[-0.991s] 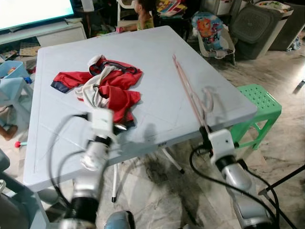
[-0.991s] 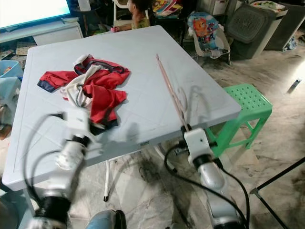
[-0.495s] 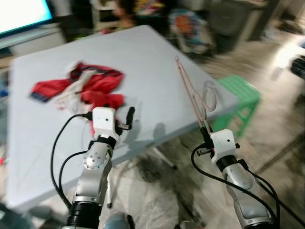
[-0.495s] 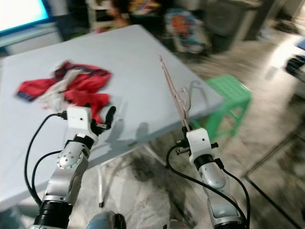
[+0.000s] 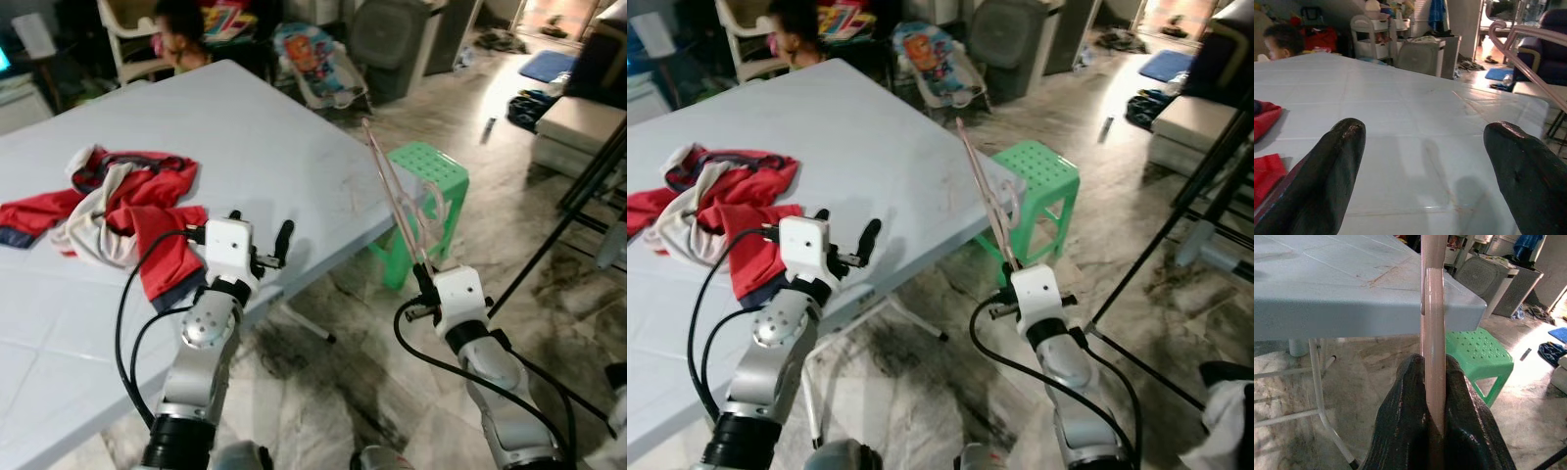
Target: Hang hanger
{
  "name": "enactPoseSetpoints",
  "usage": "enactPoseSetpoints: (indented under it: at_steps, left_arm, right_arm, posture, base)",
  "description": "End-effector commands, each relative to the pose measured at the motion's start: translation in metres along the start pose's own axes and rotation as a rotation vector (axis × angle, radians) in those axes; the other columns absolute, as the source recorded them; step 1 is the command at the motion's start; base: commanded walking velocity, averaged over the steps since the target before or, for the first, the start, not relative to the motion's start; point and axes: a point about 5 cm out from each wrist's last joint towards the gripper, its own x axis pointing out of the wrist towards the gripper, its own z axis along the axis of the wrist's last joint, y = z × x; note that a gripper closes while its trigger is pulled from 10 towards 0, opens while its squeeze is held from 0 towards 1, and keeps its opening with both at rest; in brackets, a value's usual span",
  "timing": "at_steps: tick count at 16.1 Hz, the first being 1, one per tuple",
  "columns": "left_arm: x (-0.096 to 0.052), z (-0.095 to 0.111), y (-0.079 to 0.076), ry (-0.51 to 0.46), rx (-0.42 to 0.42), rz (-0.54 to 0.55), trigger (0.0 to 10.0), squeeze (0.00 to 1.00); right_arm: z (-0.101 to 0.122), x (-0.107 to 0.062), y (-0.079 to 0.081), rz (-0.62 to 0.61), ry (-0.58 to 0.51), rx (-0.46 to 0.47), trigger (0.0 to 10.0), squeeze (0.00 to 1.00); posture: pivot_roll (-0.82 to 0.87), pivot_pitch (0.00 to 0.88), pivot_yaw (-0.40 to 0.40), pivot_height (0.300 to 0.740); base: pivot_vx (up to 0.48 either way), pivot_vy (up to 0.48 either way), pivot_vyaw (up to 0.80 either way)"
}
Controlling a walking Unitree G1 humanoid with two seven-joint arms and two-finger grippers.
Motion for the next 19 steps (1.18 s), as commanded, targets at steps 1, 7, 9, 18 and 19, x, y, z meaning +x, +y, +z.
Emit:
enactPoseSetpoints:
  at_steps: [1, 7, 9, 18, 19]
  left_arm:
    - [-0.0008, 0.0018, 0.0005, 0.003, 0.013, -0.009, 10.0, 0.0]
    - [0.0003, 0.0012, -0.0011, 0.015, 0.008, -0.028, 10.0, 0.0]
    - [0.0009, 0.0012, -0.0016, 0.016, 0.006, -0.031, 10.0, 0.0]
    - [0.003, 0.0018, -0.005, 0.013, -0.009, -0.049, 10.0, 0.0]
    - [0.0031, 0.0013, -0.0052, 0.015, -0.016, -0.049, 10.0, 0.0]
  right_arm:
    - [0.0058, 0.0015, -0.0001, -0.004, -0.02, -0.004, 10.0, 0.0]
    - [0.0064, 0.0013, -0.0019, -0.007, -0.021, -0.008, 10.0, 0.0]
    - [0.0061, 0.0011, -0.0021, -0.006, -0.02, -0.009, 10.0, 0.0]
    - [0.0065, 0.0033, -0.0039, -0.013, -0.021, -0.015, 10.0, 0.0]
    - [0.0064, 0.0035, -0.0041, -0.014, -0.021, -0.013, 10.0, 0.0]
  posture:
    - [-0.05, 0.0, 0.058, 0.74]
    - [-0.06, 0.0, 0.061, 0.74]
    - [-0.06, 0.0, 0.06, 0.74]
    - [-0.06, 0.0, 0.063, 0.74]
    - [-0.06, 0.0, 0.063, 0.74]
  base:
    - [-0.274, 0.0, 0.0]
    - [-0.271, 0.0, 0.0]
    - [-0.268, 0.0, 0.0]
    - [-0.15, 0.0, 0.0]
    - [0.0, 0.0, 0.0]
